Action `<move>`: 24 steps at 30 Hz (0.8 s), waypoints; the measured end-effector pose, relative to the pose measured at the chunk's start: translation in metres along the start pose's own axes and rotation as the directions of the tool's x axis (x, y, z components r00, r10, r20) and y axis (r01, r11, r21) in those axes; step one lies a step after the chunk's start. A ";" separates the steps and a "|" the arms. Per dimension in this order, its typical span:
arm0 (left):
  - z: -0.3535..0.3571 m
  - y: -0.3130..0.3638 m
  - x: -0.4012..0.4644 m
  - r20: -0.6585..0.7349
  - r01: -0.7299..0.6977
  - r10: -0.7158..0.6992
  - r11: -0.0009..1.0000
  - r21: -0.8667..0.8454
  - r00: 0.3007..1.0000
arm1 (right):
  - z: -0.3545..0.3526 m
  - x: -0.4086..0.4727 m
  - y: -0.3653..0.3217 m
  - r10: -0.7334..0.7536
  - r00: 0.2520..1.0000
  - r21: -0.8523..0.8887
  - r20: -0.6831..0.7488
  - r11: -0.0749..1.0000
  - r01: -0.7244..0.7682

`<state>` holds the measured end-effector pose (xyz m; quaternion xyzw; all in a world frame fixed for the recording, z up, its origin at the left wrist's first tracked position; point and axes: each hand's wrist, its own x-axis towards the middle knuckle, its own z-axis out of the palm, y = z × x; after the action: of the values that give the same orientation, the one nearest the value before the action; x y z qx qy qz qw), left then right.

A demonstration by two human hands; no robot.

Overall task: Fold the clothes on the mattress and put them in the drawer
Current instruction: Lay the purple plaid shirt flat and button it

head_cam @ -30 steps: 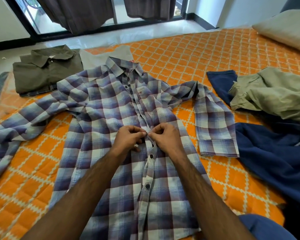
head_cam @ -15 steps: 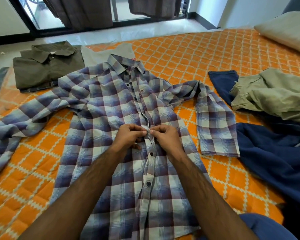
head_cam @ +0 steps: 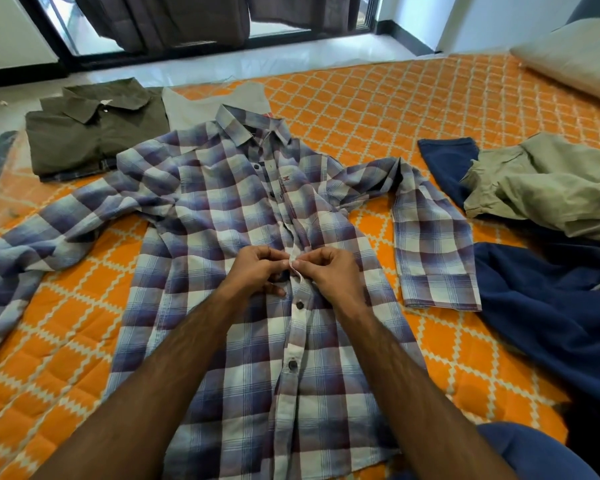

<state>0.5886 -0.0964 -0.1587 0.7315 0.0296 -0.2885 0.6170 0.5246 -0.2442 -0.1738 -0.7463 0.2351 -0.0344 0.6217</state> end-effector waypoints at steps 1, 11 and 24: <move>0.000 0.001 0.000 0.009 0.008 -0.007 1.000 -0.026 1.000 | 0.001 -0.001 0.001 -0.015 1.000 -0.009 -0.017 1.000 0.014; 0.003 -0.004 0.000 -0.050 -0.006 0.005 1.000 -0.029 0.999 | 0.013 -0.015 0.007 -0.170 0.981 -0.088 -0.098 0.983 0.162; 0.000 -0.005 0.000 -0.028 0.014 -0.016 0.997 -0.070 0.999 | 0.018 -0.014 0.013 -0.232 0.968 -0.236 -0.095 0.950 0.204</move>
<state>0.5866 -0.0951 -0.1629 0.7135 0.0540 -0.2813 0.6394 0.5142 -0.2239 -0.1865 -0.8295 0.1909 -0.1215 0.5106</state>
